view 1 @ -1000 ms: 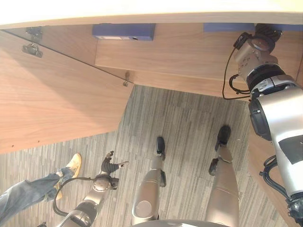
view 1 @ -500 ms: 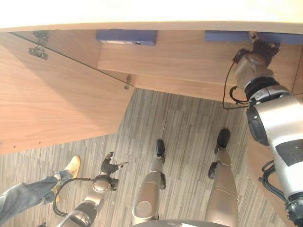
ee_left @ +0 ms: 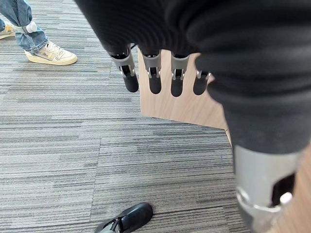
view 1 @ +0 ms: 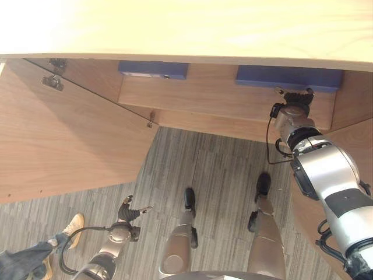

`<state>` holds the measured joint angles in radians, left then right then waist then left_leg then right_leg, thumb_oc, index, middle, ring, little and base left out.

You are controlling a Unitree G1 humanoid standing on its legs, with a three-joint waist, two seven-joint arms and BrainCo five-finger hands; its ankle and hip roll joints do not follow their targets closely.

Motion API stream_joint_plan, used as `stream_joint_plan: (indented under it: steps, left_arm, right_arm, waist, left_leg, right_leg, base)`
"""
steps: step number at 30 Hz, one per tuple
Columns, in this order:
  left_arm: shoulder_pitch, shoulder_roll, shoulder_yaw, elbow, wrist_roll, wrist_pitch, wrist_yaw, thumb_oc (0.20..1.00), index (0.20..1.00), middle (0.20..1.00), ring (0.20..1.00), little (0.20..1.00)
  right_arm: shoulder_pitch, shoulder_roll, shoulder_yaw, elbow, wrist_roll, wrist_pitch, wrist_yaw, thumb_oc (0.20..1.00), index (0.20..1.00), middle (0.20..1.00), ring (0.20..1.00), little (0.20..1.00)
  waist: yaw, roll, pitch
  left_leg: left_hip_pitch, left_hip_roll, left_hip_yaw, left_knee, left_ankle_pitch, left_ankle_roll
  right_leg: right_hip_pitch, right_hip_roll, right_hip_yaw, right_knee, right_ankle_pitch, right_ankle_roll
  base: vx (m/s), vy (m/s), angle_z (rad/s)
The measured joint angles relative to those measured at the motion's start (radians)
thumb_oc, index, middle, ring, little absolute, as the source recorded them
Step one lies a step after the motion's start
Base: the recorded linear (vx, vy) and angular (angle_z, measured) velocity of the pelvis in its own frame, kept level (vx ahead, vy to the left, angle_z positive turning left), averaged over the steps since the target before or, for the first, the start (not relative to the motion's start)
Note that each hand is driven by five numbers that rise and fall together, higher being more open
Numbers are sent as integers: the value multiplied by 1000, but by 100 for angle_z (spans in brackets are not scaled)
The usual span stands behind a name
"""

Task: Put the empty folder in the office cabinet

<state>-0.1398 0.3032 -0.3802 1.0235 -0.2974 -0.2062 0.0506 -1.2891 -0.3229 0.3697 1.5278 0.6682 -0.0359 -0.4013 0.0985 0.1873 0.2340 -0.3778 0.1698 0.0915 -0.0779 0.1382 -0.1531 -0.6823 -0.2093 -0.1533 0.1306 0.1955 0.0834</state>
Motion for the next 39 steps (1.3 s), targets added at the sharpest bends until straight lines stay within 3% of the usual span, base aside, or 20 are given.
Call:
stream_joint_plan:
  steps: [8,10,12,16,19,26,33,38,39]
  left_arm:
    - [-14,-3,31,39,0,9,1,1000,1000,1000,1000,1000]
    - [-9,-3,48,35,0,9,4,1000,1000,1000,1000,1000]
    - [-1,-1,84,32,-1,8,11,1000,1000,1000,1000,1000]
    - [22,1,127,-33,-3,-1,16,1000,1000,1000,1000,1000]
    - [22,-2,146,-18,-7,-3,16,1000,1000,1000,1000,1000]
    - [22,-2,148,29,-13,-10,15,1000,1000,1000,1000,1000]
    - [24,-2,146,27,-13,-32,14,1000,1000,1000,1000,1000]
    - [24,-2,146,-19,-13,-37,11,1000,1000,1000,1000,1000]
    - [25,-2,148,-60,-12,-37,8,1000,1000,1000,1000,1000]
  right_arm:
    - [2,48,42,-47,-101,3,18,1000,1000,1000,1000,1000]
    - [39,48,72,-158,-118,9,-2,1000,1000,1000,1000,1000]
    - [148,52,126,-401,-228,-43,-8,1000,1000,1000,1000,1000]
    - [290,30,174,-590,-358,-55,-3,1000,1000,1000,1000,1000]
    - [294,-2,176,-562,-378,-47,23,1000,1000,1000,1000,1000]
    - [245,-102,142,-411,-386,-46,40,1000,1000,1000,1000,1000]
    - [240,-110,149,-299,-495,-43,43,1000,1000,1000,1000,1000]
    - [333,-147,146,-492,-507,-48,36,1000,1000,1000,1000,1000]
    - [434,-174,145,-695,-538,-66,34,1000,1000,1000,1000,1000]
  waist:
    - [-14,-6,-3]
    - [-27,-11,-4]
    - [-50,-28,-6]
    - [-82,-51,2]
    - [-106,-57,6]
    - [-101,-66,28]
    - [-94,-65,63]
    - [-101,-66,68]
    - [-114,-70,72]
  left_leg:
    - [0,0,2,1,1,-5]
    - [0,0,7,1,0,-5]
    - [0,1,19,0,-6,-9]
    - [-3,4,43,0,-13,-15]
    - [-12,10,53,0,-15,-12]
    - [5,18,66,0,-16,-13]
    - [8,21,65,-10,-19,-17]
    - [5,21,66,-5,-19,-17]
    - [7,21,66,0,-18,-17]
  right_leg:
    - [1,4,1,-2,4,-6]
    - [0,5,3,-3,4,-6]
    - [-5,10,10,-18,7,3]
    - [-19,21,32,-31,12,7]
    - [-21,30,33,-58,30,0]
    - [-4,41,33,-73,38,-6]
    - [2,45,36,-82,36,2]
    - [6,46,35,-97,45,1]
    - [9,46,32,-96,53,-6]
  base:
    - [-10,6,0]
    - [-11,12,-3]
    - [-34,13,-17]
    - [-28,-6,-16]
    - [1,-17,-12]
    - [0,-6,-4]
    - [0,0,0]
    - [0,0,0]
    - [-22,-8,4]
